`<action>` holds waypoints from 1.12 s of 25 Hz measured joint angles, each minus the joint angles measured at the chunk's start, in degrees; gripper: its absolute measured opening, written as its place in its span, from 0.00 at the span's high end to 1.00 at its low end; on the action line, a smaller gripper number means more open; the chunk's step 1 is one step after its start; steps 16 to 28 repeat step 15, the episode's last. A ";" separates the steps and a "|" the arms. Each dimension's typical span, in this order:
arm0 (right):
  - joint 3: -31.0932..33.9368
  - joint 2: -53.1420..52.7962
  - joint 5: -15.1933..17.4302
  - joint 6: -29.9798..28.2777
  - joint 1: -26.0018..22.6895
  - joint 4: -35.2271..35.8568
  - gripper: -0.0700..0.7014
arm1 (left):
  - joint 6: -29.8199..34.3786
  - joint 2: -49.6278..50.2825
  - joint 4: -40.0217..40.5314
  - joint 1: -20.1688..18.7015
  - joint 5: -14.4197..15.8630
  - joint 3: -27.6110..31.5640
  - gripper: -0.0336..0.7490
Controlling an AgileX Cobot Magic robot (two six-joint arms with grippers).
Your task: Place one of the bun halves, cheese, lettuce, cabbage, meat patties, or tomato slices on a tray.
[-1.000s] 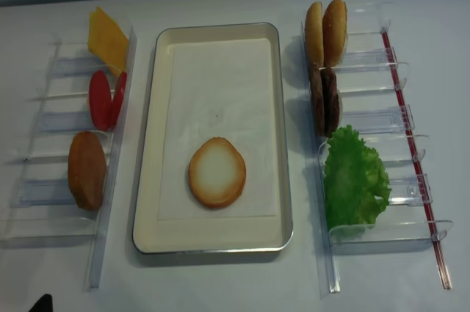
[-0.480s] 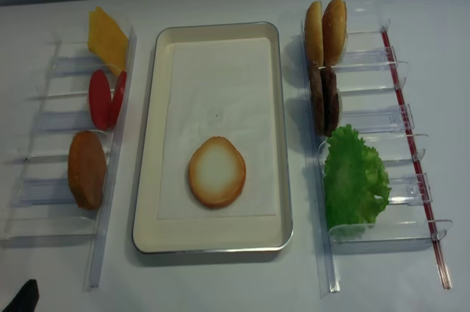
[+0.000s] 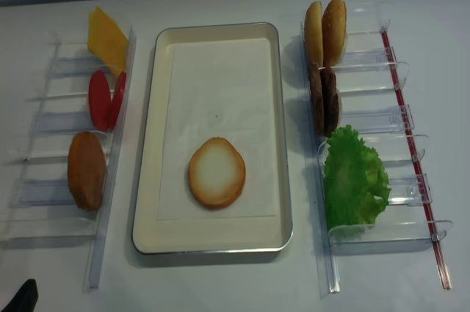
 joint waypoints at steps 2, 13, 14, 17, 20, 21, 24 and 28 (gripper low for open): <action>0.00 0.00 0.00 0.00 0.00 0.00 0.20 | 0.00 0.00 0.00 0.00 0.00 0.00 0.25; 0.00 0.00 0.00 0.00 0.00 0.00 0.20 | 0.00 0.00 0.00 0.00 0.00 0.00 0.25; 0.00 0.00 0.00 0.00 0.00 0.00 0.20 | 0.00 0.00 0.00 0.00 0.00 0.00 0.25; 0.00 0.00 0.00 0.00 0.00 0.00 0.20 | 0.00 0.00 0.00 0.00 0.00 0.00 0.25; 0.00 0.00 0.00 0.00 0.00 0.00 0.20 | 0.00 0.00 0.00 0.00 0.00 0.00 0.25; 0.00 0.00 0.00 0.00 0.00 0.00 0.20 | 0.00 0.00 0.00 0.00 0.00 0.00 0.25; 0.00 0.00 0.00 0.00 0.00 0.00 0.20 | 0.00 0.00 0.00 0.00 0.00 0.00 0.25; 0.00 0.00 0.00 0.00 0.00 0.00 0.20 | 0.00 0.00 0.00 0.00 0.00 0.00 0.25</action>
